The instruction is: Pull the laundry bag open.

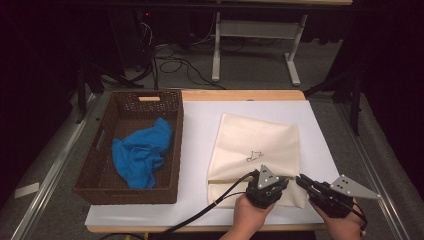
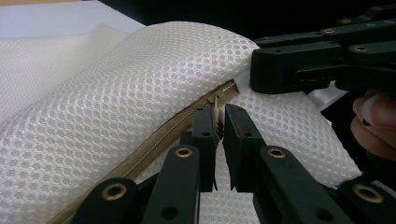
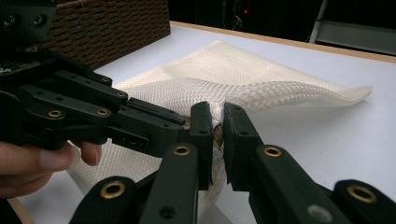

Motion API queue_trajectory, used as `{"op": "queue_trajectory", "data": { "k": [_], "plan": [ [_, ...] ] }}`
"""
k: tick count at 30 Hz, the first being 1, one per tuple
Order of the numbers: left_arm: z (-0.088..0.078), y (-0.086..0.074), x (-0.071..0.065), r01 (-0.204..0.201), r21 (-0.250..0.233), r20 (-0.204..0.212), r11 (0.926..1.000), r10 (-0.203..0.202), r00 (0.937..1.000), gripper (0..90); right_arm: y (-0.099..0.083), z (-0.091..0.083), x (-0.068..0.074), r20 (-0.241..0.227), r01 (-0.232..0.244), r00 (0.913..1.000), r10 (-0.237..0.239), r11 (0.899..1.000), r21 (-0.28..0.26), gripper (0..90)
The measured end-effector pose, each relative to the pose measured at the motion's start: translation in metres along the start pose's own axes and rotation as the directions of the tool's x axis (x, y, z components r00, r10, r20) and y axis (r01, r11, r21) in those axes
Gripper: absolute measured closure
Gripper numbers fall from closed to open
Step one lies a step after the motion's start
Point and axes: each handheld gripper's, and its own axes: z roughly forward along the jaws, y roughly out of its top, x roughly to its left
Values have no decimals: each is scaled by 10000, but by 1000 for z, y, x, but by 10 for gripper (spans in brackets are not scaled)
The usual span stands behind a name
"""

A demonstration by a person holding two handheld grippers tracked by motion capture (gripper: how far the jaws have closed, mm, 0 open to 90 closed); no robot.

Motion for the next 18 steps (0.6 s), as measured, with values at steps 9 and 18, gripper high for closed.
{"op": "queue_trajectory", "data": {
  "k": [9,18],
  "plan": [
    [6,-5,-3,205,-158,-72,9997,-206,9998,808,0,0,0,-33,-32,10000,32,10000,27,842],
    [4,-4,-3,86,-323,-209,9994,-92,9997,858,-1,0,-1,-66,31,10000,-31,10000,2,842]
  ]
}}
